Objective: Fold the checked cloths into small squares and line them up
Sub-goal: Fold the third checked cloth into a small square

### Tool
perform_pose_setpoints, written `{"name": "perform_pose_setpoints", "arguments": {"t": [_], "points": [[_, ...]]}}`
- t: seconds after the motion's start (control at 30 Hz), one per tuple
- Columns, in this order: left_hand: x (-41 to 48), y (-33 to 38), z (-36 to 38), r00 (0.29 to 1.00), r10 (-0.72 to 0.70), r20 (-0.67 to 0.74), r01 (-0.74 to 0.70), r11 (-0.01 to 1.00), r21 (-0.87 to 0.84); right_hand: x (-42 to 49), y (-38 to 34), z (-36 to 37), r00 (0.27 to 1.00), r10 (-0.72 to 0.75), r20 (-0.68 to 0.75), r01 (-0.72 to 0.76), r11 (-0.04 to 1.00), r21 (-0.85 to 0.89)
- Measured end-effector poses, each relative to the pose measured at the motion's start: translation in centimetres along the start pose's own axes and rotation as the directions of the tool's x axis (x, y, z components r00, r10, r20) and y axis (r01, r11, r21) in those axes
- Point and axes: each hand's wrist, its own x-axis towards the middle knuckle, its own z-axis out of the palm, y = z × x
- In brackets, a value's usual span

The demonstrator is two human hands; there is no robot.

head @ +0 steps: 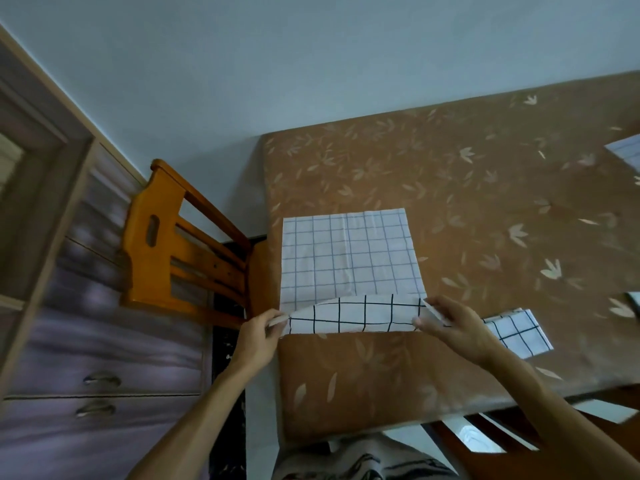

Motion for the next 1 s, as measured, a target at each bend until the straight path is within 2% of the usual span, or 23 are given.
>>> {"name": "perform_pose_setpoints", "arguments": {"t": [0.1,0.23,0.33,0.47,0.57,0.77,0.9,1.0], "points": [[-1.0,1.2,-0.3,0.999,-0.012,-0.029,0.009,0.995,-0.097,-0.2,0.7,-0.5,0.994,-0.004,0.105,0.017,0.992,-0.126],[-1.8,2.0,-0.8,0.998,-0.002,-0.069,-0.004,0.995,-0.095,0.7,2.1,-1.1,0.998,0.017,0.058,-0.003,0.973,-0.232],[-2.3,2.5,-1.0,0.993,-0.052,-0.103,0.039,0.992,-0.121,1.2,2.7,-1.5,0.998,0.031,0.057,-0.022,0.988,-0.153],[-2.1,2.1,-1.3,0.993,-0.074,-0.089,0.056,0.979,-0.195,1.8,1.9,-2.4,0.996,-0.070,0.057,0.070,0.998,0.010],[-1.3,2.3,-1.6,0.990,-0.090,-0.108,0.068,0.979,-0.194,3.6,1.5,-2.4,0.997,-0.082,0.011,0.080,0.993,0.090],[2.2,1.6,-1.1,0.976,-0.189,-0.105,0.175,0.976,-0.130,7.9,0.0,-0.9,0.996,0.014,-0.089,-0.011,0.999,0.038],[4.5,1.0,-0.7,0.962,-0.255,-0.099,0.250,0.967,-0.054,10.8,-0.6,0.5,0.994,0.071,-0.084,-0.074,0.997,-0.024],[6.3,0.0,-0.3,0.953,-0.283,-0.109,0.277,0.959,-0.066,13.2,-0.7,1.5,0.990,0.124,-0.071,-0.129,0.988,-0.080]]}}
